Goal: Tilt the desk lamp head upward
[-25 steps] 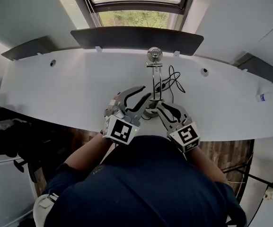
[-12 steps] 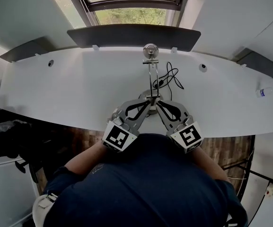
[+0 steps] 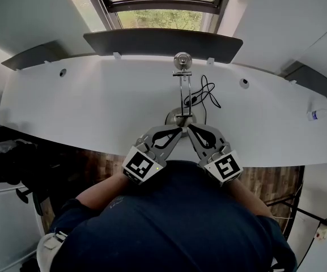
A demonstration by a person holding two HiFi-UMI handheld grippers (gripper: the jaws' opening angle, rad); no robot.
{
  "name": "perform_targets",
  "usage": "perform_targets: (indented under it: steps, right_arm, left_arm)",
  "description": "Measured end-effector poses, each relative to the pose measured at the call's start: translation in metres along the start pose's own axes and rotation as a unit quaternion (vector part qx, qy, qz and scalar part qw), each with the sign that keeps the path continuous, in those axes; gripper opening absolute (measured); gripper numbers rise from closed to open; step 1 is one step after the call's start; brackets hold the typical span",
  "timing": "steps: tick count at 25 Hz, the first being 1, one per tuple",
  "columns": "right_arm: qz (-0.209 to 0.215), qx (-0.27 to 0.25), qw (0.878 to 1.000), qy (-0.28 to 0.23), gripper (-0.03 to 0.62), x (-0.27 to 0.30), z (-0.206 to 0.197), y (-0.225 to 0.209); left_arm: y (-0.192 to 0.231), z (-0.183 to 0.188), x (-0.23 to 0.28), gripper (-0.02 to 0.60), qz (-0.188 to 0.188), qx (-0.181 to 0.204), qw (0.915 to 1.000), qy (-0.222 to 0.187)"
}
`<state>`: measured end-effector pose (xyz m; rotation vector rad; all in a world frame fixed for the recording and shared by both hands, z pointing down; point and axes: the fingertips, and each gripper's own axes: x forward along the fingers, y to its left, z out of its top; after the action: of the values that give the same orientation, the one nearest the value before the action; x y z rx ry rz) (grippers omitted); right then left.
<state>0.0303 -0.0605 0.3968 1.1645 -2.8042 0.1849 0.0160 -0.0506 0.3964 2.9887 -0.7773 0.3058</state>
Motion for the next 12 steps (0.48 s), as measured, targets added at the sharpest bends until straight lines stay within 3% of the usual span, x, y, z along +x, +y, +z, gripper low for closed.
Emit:
perform_targets:
  steps: [12]
  right_arm:
    - [0.005,0.001,1.000,-0.001,0.011,-0.0014,-0.0031,0.0022]
  left_arm:
    - [-0.0021,-0.0035,-0.0035,0.008,-0.001,0.009,0.9998,0.017]
